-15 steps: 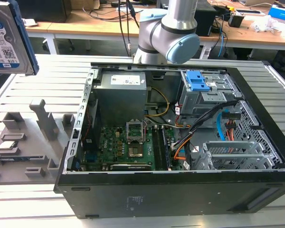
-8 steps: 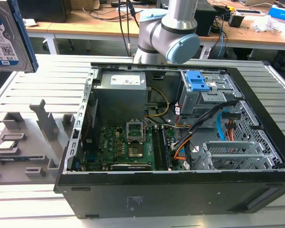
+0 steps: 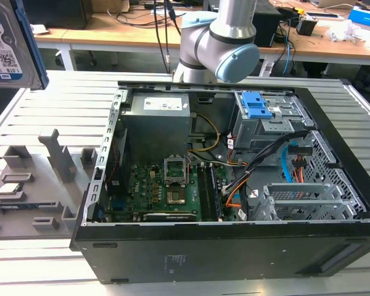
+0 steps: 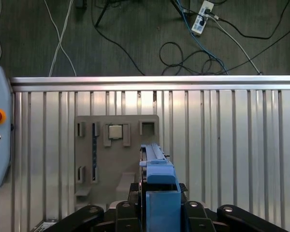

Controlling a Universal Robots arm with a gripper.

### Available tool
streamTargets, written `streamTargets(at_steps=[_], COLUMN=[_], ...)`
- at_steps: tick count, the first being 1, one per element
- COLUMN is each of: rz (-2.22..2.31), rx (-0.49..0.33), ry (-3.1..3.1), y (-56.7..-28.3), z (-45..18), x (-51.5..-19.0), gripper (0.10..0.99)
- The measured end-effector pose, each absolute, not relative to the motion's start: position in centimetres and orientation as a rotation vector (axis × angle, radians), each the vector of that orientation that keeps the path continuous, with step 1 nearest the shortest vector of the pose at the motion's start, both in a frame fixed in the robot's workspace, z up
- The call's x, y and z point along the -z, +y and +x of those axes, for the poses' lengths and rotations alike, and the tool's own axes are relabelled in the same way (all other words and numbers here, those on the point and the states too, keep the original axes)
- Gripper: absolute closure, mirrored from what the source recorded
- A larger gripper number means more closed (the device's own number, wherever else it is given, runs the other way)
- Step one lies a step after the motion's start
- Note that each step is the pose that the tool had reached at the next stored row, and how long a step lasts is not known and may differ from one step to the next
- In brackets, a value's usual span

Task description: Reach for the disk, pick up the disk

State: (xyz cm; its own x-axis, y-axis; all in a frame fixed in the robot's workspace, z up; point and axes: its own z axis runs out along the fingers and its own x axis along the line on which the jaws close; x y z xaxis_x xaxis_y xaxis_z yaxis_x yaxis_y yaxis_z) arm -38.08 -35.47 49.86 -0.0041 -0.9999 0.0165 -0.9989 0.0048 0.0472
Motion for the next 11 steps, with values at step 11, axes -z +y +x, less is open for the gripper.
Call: streamTargets(at_steps=[11], rz=[2.184], rx=[0.034], ry=[-2.194], y=[-35.5], z=[-37.9], x=[-51.1], gripper=[0.722])
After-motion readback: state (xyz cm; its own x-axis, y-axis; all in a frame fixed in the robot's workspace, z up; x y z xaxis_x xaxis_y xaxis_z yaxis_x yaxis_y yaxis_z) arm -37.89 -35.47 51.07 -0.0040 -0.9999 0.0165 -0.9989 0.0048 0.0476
